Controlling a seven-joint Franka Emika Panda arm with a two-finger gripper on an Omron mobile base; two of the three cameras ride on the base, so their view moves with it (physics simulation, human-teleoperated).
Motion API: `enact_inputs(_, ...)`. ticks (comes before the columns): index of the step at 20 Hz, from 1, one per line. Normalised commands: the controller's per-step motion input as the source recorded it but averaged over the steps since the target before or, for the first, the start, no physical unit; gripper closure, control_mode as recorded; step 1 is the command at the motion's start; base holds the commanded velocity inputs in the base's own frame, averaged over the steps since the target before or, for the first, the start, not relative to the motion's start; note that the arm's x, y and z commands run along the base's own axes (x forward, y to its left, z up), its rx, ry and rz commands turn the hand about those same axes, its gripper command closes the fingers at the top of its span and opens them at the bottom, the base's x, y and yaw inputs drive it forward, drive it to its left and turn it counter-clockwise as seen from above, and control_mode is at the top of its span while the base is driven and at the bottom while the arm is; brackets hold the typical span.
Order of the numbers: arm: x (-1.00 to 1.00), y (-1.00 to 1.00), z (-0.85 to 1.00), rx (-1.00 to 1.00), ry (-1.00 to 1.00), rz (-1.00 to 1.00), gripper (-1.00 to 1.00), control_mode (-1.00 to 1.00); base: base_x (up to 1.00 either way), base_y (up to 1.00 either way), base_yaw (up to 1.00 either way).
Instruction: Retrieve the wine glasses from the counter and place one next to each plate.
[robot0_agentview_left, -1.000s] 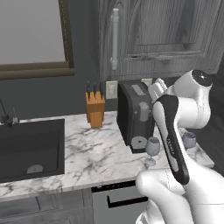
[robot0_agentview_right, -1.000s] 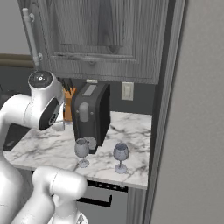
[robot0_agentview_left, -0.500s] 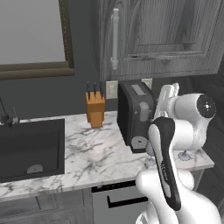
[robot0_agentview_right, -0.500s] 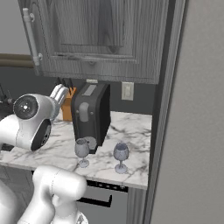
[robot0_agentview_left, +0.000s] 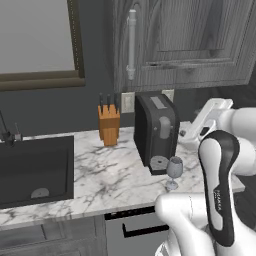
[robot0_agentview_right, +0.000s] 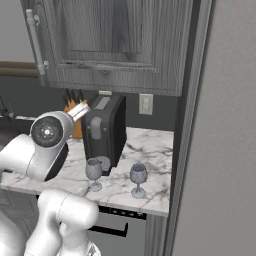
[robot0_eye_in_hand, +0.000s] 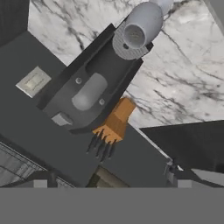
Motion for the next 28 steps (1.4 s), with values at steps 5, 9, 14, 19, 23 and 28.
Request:
enact_inputs(5, -0.53, -0.14, -0.37, 0.0, 0.0, -0.14, -1.0, -1.0, 0.0, 0.0, 0.0)
enact_inputs(9, -0.38, -0.33, -0.44, 0.06, 0.0, -0.21, -1.0, -1.0, 0.0, 0.0, 0.0)
enact_inputs(14, -0.31, -0.44, -0.58, 0.2, 0.0, -0.24, -1.0, -1.0, 0.0, 0.0, 0.0)
enact_inputs(19, -0.21, -0.41, -0.73, 0.32, 0.01, -0.21, -1.0, -1.0, 0.0, 0.0, 0.0)
enact_inputs(23, -0.07, -0.32, -0.74, 0.37, 0.0, -0.16, -1.0, -1.0, 0.0, 0.0, 0.0)
enact_inputs(28, 0.0, -0.23, -0.74, 0.27, 0.0, -0.07, -1.0, -1.0, 0.0, 0.0, 0.0)
